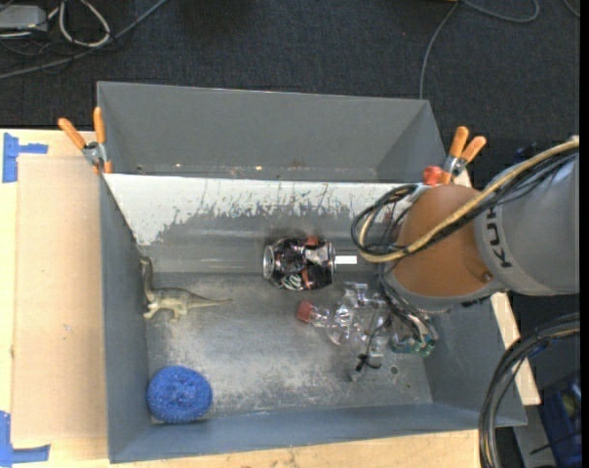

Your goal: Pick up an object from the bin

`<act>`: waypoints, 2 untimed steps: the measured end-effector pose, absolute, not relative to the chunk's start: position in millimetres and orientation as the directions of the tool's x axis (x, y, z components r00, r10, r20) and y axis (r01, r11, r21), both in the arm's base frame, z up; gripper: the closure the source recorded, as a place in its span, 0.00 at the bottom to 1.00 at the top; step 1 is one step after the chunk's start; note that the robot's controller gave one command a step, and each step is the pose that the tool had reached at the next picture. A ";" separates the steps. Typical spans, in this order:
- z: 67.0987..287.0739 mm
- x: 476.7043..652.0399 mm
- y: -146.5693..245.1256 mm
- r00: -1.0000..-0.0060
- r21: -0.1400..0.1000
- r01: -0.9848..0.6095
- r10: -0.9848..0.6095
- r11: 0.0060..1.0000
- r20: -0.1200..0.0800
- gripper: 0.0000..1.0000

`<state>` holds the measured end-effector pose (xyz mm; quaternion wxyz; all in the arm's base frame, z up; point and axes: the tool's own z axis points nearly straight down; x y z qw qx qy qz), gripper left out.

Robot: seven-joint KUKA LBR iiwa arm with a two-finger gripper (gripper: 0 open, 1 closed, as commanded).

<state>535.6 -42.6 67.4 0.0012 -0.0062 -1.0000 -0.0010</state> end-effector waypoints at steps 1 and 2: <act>69.3 539.5 -46.9 -0.981 0.001 0.192 0.192 0.981 0.006 1.00; 69.6 539.3 -46.8 -0.982 0.000 0.191 0.191 0.982 0.006 1.00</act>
Offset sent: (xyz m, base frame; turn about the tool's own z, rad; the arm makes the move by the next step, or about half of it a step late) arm 0.0000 0.0000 0.0000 0.0000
